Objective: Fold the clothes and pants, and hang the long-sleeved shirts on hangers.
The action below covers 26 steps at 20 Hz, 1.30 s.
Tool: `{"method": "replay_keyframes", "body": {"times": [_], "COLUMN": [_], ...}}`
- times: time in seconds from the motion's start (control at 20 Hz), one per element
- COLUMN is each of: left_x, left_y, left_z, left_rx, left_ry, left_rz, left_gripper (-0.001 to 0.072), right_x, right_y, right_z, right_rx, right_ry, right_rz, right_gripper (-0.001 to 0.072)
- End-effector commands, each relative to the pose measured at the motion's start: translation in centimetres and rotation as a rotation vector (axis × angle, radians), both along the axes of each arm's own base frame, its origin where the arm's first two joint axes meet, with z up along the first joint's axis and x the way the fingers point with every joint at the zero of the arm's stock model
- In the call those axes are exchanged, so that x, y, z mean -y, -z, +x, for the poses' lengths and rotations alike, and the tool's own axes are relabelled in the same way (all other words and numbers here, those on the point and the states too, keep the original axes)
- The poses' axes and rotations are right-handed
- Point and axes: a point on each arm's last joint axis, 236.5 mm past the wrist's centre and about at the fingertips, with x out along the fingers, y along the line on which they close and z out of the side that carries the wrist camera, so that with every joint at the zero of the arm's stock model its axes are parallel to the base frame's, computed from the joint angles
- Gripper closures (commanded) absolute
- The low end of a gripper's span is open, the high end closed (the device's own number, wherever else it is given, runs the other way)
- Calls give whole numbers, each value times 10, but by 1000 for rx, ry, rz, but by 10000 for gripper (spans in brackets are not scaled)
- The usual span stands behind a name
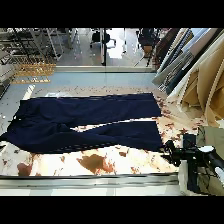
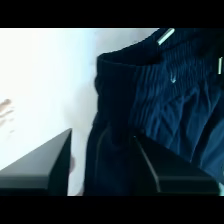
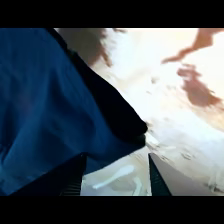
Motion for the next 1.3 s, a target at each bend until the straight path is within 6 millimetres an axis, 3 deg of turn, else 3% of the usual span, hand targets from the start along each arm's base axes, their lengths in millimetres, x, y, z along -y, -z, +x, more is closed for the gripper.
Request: {"method": "replay_keyframes", "body": {"times": [0.0, 0.05, 0.1, 0.15, 0.2, 0.25, 0.4, 0.45, 0.55, 0.7, 0.75, 0.8, 0.85, 0.9, 0.95, 1.1, 1.25], "left_x": [4, 7, 10, 16, 21, 22, 27, 30, 36, 36, 33, 31, 29, 28, 26, 6, 2], "left_y": [9, 11, 13, 14, 12, 9, -27, -49, -105, -188, -208, -224, -230, -224, -209, -145, -87], "left_z": [19, 25, 29, 34, 37, 39, 46, 51, 61, 73, 75, 75, 69, 58, 42, -7, -50], "left_rx": [8, 5, 3, 2, 6, 16, 80, 120, 192, 267, 291, 309, 309, 271, 196, -39, -127], "left_ry": [3, 10, 17, 33, 45, 44, 139, 189, 293, 389, 393, 387, 404, 449, 504, 587, 572], "left_rz": [36, 46, 52, 53, 49, 44, 17, 3, -11, 61, 115, 164, 211, 252, 278, 326, 240], "left_gripper": [381, 382, 406, 600, 698, 698, 700, 700, 700, 700, 700, 700, 700, 700, 699, 701, 701], "right_x": [3, -1, -3, -4, -6, -8, -2, 4, 15, 16, 12, 8, 7, 12, 18, 19, 51], "right_y": [8, 10, 11, 11, 10, 7, -23, -41, -98, -216, -254, -279, -286, -273, -246, -159, -78], "right_z": [14, 15, 17, 19, 21, 23, 46, 61, 100, 145, 149, 145, 134, 119, 96, 24, -32], "right_rx": [-8, -10, -6, 0, 7, 19, 127, 180, 337, 644, 740, 806, 803, 733, 610, 290, 8], "right_ry": [72, 66, 60, 56, 51, 38, -22, -20, -36, -189, -282, -388, -482, -550, -629, -765, -683], "right_rz": [-46, -49, -59, -65, -67, -69, -110, -129, -174, -276, -337, -401, -458, -502, -521, -446, -498], "right_gripper": [271, 279, 350, 434, 562, 695, 702, 702, 702, 702, 702, 702, 702, 702, 702, 702, 703]}}
